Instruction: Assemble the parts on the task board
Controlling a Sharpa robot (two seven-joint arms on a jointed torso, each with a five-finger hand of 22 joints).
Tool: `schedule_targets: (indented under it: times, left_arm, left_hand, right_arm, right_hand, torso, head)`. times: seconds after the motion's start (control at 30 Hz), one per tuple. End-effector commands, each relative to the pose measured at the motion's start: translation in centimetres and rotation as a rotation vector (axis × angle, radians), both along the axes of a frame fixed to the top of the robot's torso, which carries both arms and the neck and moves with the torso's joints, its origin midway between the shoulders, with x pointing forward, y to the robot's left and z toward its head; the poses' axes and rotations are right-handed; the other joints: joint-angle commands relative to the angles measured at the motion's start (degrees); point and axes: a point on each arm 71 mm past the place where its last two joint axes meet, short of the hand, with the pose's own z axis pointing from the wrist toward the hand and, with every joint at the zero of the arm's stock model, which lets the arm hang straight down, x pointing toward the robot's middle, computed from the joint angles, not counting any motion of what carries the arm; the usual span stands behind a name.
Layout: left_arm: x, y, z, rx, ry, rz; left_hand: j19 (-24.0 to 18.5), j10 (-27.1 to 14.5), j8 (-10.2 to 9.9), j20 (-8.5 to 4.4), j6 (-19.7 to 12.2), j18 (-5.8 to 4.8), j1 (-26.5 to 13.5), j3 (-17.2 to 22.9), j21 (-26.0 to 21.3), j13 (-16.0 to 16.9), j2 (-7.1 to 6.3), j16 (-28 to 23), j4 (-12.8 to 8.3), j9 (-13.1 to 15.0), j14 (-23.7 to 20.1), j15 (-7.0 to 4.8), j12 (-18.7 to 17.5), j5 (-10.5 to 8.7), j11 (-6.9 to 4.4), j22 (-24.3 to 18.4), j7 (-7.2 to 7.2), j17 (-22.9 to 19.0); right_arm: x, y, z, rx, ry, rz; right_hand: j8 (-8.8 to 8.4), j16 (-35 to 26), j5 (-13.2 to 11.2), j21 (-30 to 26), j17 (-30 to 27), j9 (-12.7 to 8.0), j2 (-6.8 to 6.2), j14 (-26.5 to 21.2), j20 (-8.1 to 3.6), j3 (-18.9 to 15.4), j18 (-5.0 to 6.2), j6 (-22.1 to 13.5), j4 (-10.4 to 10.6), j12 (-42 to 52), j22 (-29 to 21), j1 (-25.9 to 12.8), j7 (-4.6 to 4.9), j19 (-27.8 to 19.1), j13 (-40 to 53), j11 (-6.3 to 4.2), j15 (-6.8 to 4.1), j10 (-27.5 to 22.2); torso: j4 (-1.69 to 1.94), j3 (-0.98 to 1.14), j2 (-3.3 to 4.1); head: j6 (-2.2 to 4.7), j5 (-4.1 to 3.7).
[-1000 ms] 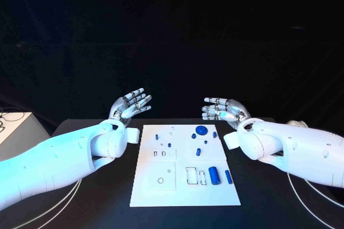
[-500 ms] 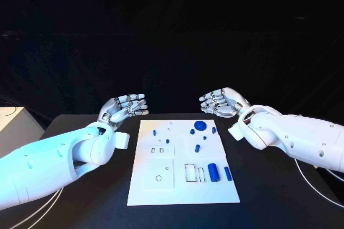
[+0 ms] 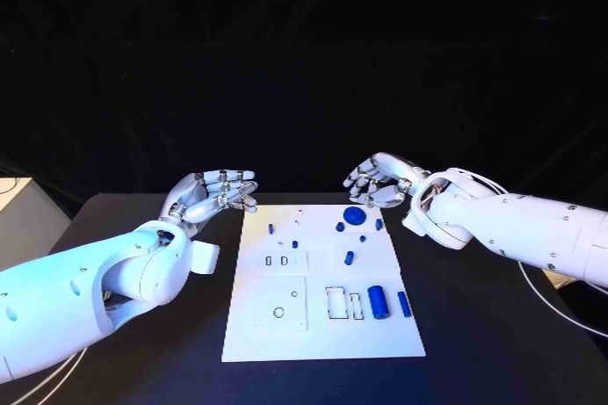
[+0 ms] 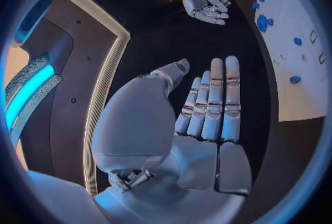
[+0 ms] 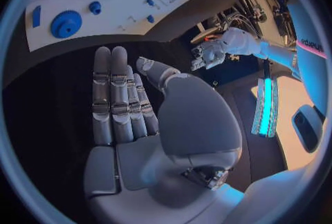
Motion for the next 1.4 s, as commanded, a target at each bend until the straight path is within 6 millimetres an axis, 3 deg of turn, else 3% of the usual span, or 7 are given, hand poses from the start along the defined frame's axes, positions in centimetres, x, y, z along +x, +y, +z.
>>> schedule_targets:
  times: [0.03, 0.23, 0.4, 0.63, 1.03, 1.4]
  left_arm:
    - [-0.5, -0.2, 0.5, 0.017, -0.013, -0.034]
    - [-1.4, -0.3, 1.2, 0.009, -0.029, -0.068]
    - [-2.1, -0.4, 1.8, 0.003, -0.041, -0.093]
    - [-2.5, -0.5, 2.4, 0.001, -0.046, -0.109]
    - [-2.6, -0.7, 2.7, -0.001, -0.046, -0.123]
    - [-2.6, -0.7, 2.8, -0.001, -0.045, -0.125]
  left_hand:
    - [-0.55, 2.28, 0.16, -1.32, 0.78, 0.72, -1.52, 3.69, 14.59, 0.25, -1.71, 14.34, -0.23, 0.20, 1.47, -1.28, -0.49, 0.29, -0.65, 9.56, -0.36, 12.12]
    - [-1.06, 2.12, 0.30, -1.36, 0.64, 0.76, -2.31, 4.84, 18.74, 0.32, -2.25, 19.65, 0.03, 0.44, 1.69, -1.35, -0.35, 0.24, -0.70, 12.17, -0.39, 14.73]
    - [-1.32, 1.98, 0.36, -1.26, 0.56, 0.71, -3.34, 4.36, 19.74, 0.39, -2.84, 20.87, 0.47, 0.53, 1.53, -1.32, -0.28, 0.26, -0.76, 12.99, -0.51, 15.17]
    - [-0.79, 1.82, 0.41, -1.23, 0.53, 0.53, -3.64, 4.16, 20.87, 0.42, -2.97, 21.66, 0.59, 0.60, 1.59, -1.33, -0.28, 0.28, -0.77, 14.32, -0.54, 15.43]
    - [-0.70, 1.32, 0.48, -1.19, 0.54, 0.46, -3.67, 4.08, 21.48, 0.39, -2.95, 22.20, 0.60, 0.66, 1.49, -1.28, -0.43, 0.27, -0.69, 14.91, -0.49, 15.58]
    - [-0.79, 1.04, 0.49, -1.14, 0.51, 0.45, -3.66, 4.05, 21.71, 0.38, -2.86, 22.50, 0.61, 0.68, 1.42, -1.22, -0.46, 0.25, -0.59, 15.07, -0.38, 15.65]
  right_arm:
    - [0.2, 0.4, -0.2, -0.199, -0.045, -0.009]
    - [0.5, 0.9, -0.2, -0.311, -0.084, -0.031]
    - [0.7, 1.1, -0.5, -0.374, -0.086, -0.042]
    - [0.8, 1.0, -1.1, -0.430, -0.065, -0.050]
    - [1.0, 0.8, -2.0, -0.464, -0.039, -0.057]
    - [1.0, 1.0, -2.9, -0.477, -0.015, -0.060]
  right_hand:
    - [-0.99, 35.17, -1.51, 31.98, 30.94, 0.51, -3.89, 4.07, -1.15, 3.21, -3.32, 1.02, 2.89, -0.28, 34.44, -1.28, -0.59, 9.24, 0.16, -0.96, -0.75, 0.67]
    - [-0.84, 44.51, -2.22, 38.66, 40.70, 1.10, -4.39, 4.74, -0.80, 3.61, -4.52, 1.04, 4.13, -0.29, 42.96, -1.37, -0.89, 11.13, 0.23, -0.88, -0.80, 0.53]
    - [-0.77, 46.36, -2.47, 40.51, 42.33, 1.34, -4.90, 4.75, -0.64, 3.41, -4.85, 0.96, 4.51, -0.37, 45.34, -1.41, -0.99, 11.77, 0.19, -0.84, -0.80, -0.15]
    - [-0.70, 47.65, -2.86, 41.54, 43.34, 1.60, -5.47, 4.64, -0.48, 2.60, -5.02, 0.84, 4.92, -0.40, 46.70, -1.56, -1.17, 11.97, 0.19, -0.76, -0.67, -1.48]
    - [-0.45, 49.02, -3.00, 42.42, 44.53, 1.95, -5.39, 4.69, -0.42, 1.27, -5.15, 0.97, 5.46, -0.38, 47.87, -1.58, -1.35, 12.18, 0.30, -0.77, -0.63, -2.73]
    - [-0.29, 49.53, -3.03, 42.41, 44.84, 2.14, -4.90, 4.69, -0.37, 0.58, -5.10, 1.13, 6.02, -0.23, 47.85, -1.70, -1.35, 12.06, 0.46, -0.75, -0.55, -2.97]
  torso:
    - [0.54, -0.16, 1.28]
    - [0.99, -0.19, 2.34]
    - [1.45, -0.35, 3.21]
    - [1.91, -0.35, 4.00]
    - [2.10, -0.30, 4.51]
    - [2.19, -0.45, 4.94]
  head:
    - [0.19, -0.53]
    - [0.23, -1.04]
    - [0.37, -1.61]
    - [0.25, -2.11]
    - [0.15, -2.30]
    - [0.30, -2.47]
